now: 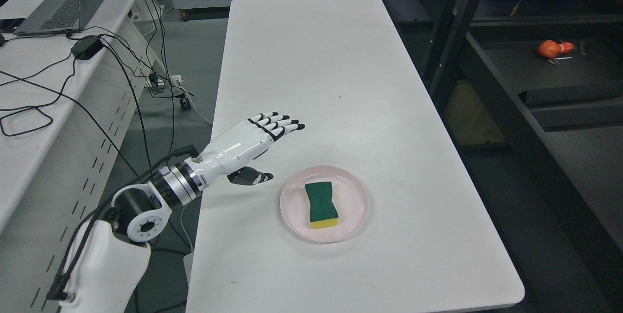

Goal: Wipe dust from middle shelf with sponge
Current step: 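Reach the left hand over the green-and-yellow sponge on the pink plate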

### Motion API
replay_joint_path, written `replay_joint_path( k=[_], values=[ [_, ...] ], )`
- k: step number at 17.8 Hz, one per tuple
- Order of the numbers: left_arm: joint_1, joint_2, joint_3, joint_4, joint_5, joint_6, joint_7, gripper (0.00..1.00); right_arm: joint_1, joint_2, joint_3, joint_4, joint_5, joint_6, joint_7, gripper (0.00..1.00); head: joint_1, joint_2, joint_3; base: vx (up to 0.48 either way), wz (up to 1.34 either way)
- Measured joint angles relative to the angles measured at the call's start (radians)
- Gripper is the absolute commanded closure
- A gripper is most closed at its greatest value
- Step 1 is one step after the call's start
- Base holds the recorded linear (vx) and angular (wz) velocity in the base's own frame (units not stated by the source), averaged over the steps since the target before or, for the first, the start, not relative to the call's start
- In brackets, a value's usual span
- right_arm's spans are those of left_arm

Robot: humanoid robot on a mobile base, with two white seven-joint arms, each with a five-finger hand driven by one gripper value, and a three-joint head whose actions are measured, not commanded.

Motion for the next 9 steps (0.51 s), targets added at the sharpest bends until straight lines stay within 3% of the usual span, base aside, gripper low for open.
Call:
replay_joint_path(
  k=[5, 9],
  values=[
    [-0.052, 0.007, -0.111, 0.038, -0.1, -0.02, -0.024, 0.01, 0.0, 0.0, 0.0, 0.0, 0.0, 0.0, 0.0, 0.0, 0.0, 0.0, 0.0, 0.0, 0.0],
    [-0.085, -0.026, -0.174, 0.055, -0.126, -0.032, -0.114, 0.02, 0.0, 0.0, 0.0, 0.0, 0.0, 0.0, 0.0, 0.0, 0.0, 0.0, 0.0, 0.0, 0.0]
  ],
)
